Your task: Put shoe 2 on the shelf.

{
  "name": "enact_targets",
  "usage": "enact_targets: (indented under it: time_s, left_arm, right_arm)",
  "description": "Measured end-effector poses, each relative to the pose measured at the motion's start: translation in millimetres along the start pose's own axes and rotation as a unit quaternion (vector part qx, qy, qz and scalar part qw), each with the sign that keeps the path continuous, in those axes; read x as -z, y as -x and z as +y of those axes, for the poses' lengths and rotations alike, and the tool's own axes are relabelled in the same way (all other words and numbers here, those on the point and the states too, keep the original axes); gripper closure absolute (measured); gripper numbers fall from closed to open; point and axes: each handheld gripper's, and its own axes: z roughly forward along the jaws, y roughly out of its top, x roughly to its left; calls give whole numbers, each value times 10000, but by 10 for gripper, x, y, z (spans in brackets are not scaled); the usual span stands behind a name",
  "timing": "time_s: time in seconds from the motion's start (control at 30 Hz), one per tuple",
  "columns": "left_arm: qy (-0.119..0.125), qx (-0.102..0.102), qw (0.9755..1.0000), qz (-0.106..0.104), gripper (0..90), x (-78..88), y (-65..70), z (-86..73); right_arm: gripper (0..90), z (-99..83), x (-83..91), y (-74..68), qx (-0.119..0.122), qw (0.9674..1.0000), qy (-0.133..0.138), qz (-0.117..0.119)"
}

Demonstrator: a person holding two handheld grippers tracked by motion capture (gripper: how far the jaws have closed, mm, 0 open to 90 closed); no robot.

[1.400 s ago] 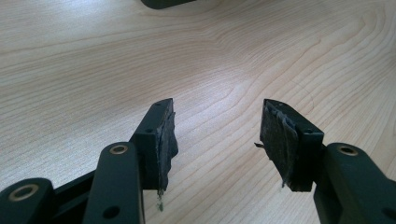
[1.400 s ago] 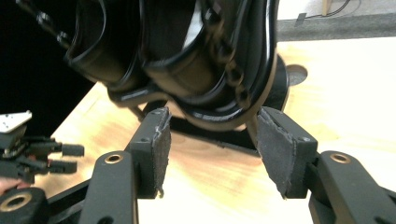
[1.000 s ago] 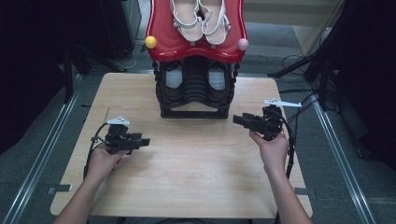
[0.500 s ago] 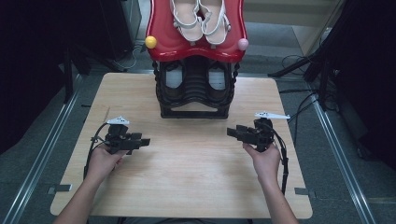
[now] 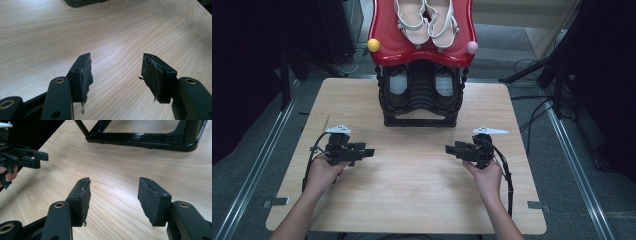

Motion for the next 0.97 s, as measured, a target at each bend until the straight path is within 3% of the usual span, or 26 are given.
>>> enact_targets:
  time_s: [0.4, 0.77, 0.97]
  left_arm:
    - [-42, 21, 10000, 51, 403, -12, -11, -4]
    - [-133, -25, 9999, 42, 394, -36, -4, -7]
    - [-201, -66, 9997, -105, 370, -84, 26, -16]
  right_arm:
    - [430, -62, -66, -25, 153, 9997, -160, -50]
    - [428, -103, -88, -10, 70, 9998, -187, 7]
    - [413, -115, -102, 2, 141, 9996, -231, -72]
